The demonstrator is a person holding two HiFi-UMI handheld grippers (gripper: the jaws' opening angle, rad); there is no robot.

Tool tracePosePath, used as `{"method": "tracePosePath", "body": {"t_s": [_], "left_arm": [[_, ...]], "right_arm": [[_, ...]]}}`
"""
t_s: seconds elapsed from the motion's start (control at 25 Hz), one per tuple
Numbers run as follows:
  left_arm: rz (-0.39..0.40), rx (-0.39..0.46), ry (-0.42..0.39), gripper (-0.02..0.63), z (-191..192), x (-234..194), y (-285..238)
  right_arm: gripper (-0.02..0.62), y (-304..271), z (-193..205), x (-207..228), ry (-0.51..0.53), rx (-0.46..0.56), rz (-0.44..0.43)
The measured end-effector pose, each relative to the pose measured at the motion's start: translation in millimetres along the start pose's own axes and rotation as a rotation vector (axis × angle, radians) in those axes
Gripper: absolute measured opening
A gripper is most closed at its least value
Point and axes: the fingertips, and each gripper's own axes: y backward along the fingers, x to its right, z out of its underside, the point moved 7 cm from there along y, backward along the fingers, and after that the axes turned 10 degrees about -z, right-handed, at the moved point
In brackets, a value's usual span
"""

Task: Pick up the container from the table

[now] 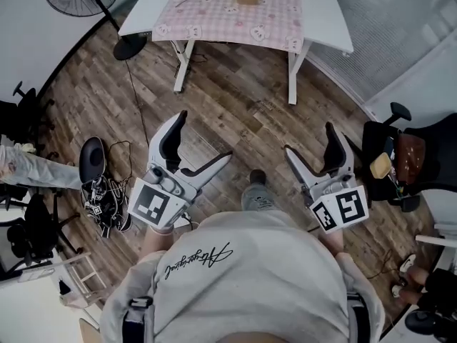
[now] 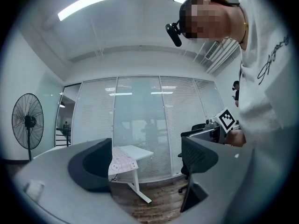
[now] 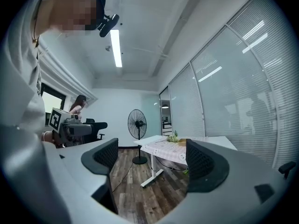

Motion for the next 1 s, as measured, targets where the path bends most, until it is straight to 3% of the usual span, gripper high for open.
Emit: {"method": "tracePosePath", "body": {"t_s": [0.6, 1.0], "left_arm": [[-0.016, -0.003, -0.009, 0.449, 9.1, -32.1, -136.3], [-0.031, -0.005, -0.006, 0.449, 12.9, -35.5, -200.0]], "right_arm": [[0.439, -62.9, -12.2, 126.9, 0.014, -0.008, -0.032], [0.439, -88.1, -13.7, 186.6, 0.005, -0.007, -0.085]]}}
